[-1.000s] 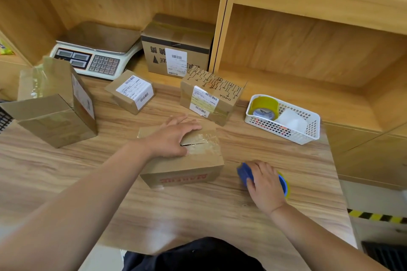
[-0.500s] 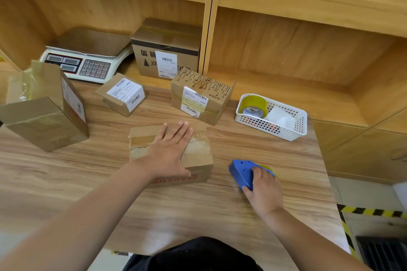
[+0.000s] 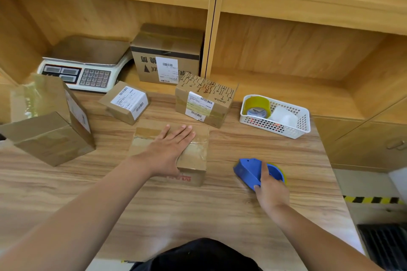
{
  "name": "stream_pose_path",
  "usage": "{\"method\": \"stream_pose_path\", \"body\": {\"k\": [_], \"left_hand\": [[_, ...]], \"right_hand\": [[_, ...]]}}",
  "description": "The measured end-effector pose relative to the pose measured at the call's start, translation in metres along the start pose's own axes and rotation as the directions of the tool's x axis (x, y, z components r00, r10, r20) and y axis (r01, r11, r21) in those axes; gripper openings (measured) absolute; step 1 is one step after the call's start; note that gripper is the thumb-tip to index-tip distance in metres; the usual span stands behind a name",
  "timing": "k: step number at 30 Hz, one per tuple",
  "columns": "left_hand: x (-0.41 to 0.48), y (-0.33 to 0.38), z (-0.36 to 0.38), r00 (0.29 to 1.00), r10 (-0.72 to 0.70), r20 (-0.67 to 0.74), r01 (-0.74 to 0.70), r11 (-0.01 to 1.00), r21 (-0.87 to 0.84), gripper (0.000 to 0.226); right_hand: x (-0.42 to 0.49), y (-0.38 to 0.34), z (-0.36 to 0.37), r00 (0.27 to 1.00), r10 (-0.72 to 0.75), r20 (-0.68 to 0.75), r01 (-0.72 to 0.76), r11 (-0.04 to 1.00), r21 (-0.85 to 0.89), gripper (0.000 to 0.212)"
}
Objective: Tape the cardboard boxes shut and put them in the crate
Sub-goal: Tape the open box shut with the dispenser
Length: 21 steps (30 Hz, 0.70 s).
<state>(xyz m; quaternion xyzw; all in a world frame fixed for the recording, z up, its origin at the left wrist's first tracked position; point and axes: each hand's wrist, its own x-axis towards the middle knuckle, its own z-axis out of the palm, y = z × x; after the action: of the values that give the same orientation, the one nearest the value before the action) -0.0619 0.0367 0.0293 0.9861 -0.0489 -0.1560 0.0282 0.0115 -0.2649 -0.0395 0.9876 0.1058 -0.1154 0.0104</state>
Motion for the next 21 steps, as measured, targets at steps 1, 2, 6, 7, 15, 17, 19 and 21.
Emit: {"method": "stream_pose_path", "body": {"k": [1, 2, 6, 7, 15, 17, 19, 21], "left_hand": [[-0.001, -0.002, 0.000, 1.000, 0.007, 0.002, -0.007, 1.000, -0.006, 0.114], [-0.002, -0.004, -0.001, 1.000, 0.015, 0.001, -0.015, 1.000, -0.016, 0.113], [-0.008, -0.008, -0.004, 0.999, 0.044, -0.013, -0.045, 0.994, -0.103, 0.117], [-0.009, -0.008, -0.006, 0.999, 0.040, -0.015, -0.041, 0.988, -0.146, 0.117], [-0.023, -0.001, -0.042, 0.995, -0.032, -0.090, -0.009, 0.907, -0.422, 0.096], [-0.024, 0.003, -0.051, 0.990, -0.047, -0.137, -0.022, 0.885, -0.466, 0.086], [-0.023, 0.002, -0.056, 0.976, -0.066, -0.210, -0.054, 0.851, -0.522, 0.078], [-0.025, 0.002, -0.062, 0.962, -0.088, -0.257, -0.081, 0.809, -0.582, 0.070]], "right_hand": [[-0.001, -0.003, -0.001, 1.000, 0.003, -0.010, -0.003, 1.000, 0.008, 0.078], [-0.002, -0.007, -0.003, 1.000, 0.001, -0.020, -0.001, 1.000, 0.016, 0.078], [-0.003, -0.023, -0.009, 0.996, -0.010, -0.083, 0.016, 0.998, 0.062, 0.079], [-0.005, -0.027, -0.013, 0.994, -0.017, -0.106, 0.027, 0.996, 0.090, 0.079], [-0.019, -0.052, -0.051, 0.838, -0.176, -0.516, 0.326, 0.920, 0.215, 0.082], [-0.022, -0.057, -0.059, 0.757, -0.225, -0.613, 0.401, 0.901, 0.166, 0.075], [-0.025, -0.062, -0.068, 0.703, -0.265, -0.660, 0.452, 0.883, 0.128, 0.069], [-0.029, -0.065, -0.074, 0.664, -0.322, -0.675, 0.499, 0.863, 0.080, 0.068]]}}
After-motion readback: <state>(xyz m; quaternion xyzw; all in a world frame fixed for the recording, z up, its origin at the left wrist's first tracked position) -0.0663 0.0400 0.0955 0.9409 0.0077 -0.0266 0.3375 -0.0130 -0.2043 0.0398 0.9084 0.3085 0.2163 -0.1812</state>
